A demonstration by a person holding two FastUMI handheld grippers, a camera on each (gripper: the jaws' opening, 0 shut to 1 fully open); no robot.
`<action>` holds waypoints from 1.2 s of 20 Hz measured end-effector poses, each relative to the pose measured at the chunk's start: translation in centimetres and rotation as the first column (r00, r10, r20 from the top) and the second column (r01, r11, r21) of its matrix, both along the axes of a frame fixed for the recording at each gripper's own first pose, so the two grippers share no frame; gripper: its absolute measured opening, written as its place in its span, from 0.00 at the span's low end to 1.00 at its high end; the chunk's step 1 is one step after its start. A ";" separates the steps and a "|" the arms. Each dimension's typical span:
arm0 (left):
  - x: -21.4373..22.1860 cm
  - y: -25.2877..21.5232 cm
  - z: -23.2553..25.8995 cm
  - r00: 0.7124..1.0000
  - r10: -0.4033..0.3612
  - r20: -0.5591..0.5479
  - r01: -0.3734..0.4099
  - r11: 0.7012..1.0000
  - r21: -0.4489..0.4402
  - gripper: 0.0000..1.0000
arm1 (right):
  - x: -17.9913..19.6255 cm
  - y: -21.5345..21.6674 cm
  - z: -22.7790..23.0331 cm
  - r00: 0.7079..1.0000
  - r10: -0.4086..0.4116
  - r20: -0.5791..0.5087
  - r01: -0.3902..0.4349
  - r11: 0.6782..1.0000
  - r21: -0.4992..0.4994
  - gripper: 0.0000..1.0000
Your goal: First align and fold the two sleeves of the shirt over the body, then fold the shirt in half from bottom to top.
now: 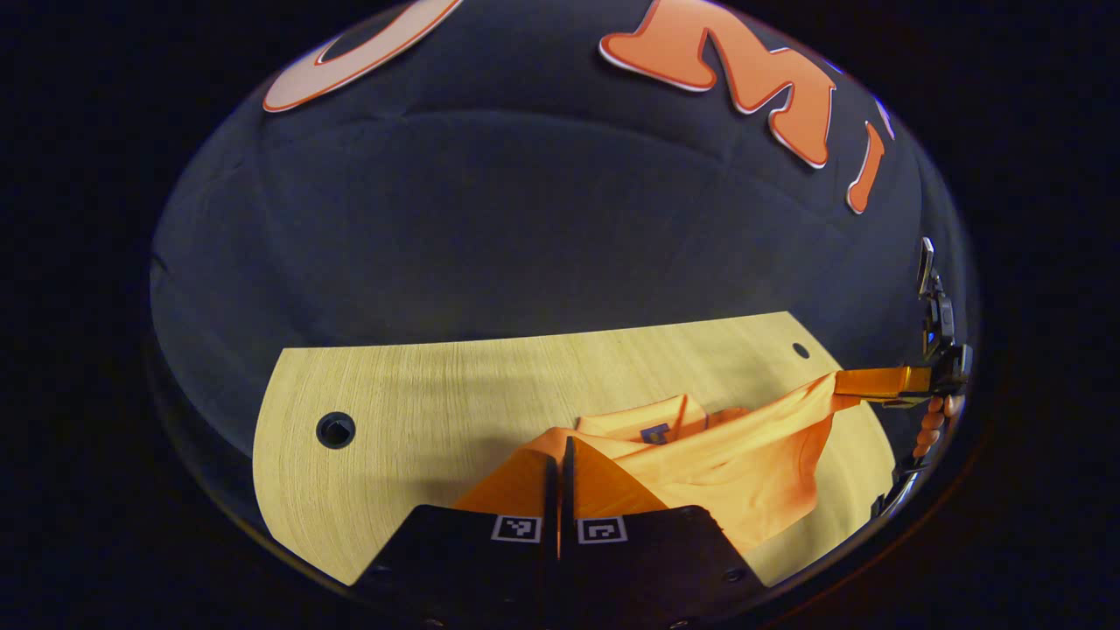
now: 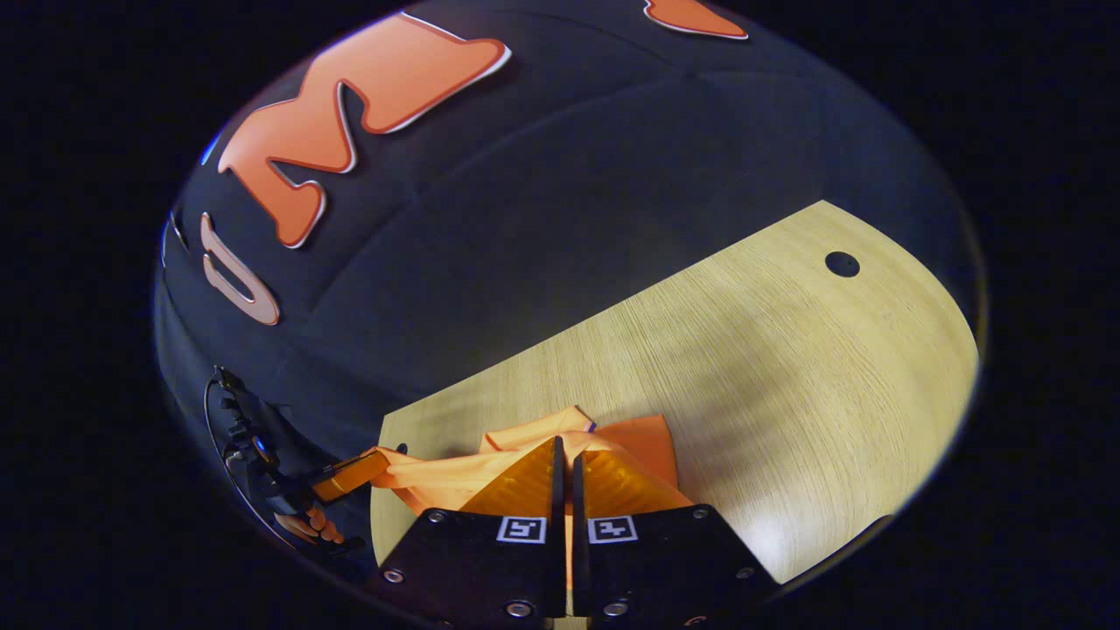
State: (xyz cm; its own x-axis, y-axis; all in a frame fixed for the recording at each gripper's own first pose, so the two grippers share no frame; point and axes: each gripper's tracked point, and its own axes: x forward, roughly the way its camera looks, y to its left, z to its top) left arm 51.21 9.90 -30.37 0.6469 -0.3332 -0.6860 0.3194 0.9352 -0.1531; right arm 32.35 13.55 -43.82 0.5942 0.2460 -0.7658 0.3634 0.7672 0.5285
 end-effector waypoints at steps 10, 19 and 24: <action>1.6 0.9 -1.5 0.997 0.071 -0.009 -0.070 0.995 0.076 0.87 | 1.5 -1.3 -3.1 0.997 0.019 -0.077 -0.028 0.993 -0.110 0.61; -5.9 1.5 9.1 0.966 0.113 0.231 -0.131 0.989 0.064 0.99 | -1.2 -1.7 8.3 0.980 0.110 0.164 -0.053 0.947 -0.316 0.99; -13.7 0.6 16.0 0.925 0.167 0.341 -0.180 0.984 0.007 0.99 | -4.3 -0.7 15.0 0.928 0.221 0.299 -0.072 0.896 -0.439 0.98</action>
State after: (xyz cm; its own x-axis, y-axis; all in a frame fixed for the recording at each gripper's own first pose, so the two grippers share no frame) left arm 37.47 10.48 -14.41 0.8875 -0.1731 -0.4270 0.1783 0.9836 -0.0282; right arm 28.08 12.81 -28.80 0.8135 0.0562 -0.5789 0.0893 0.9714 0.2198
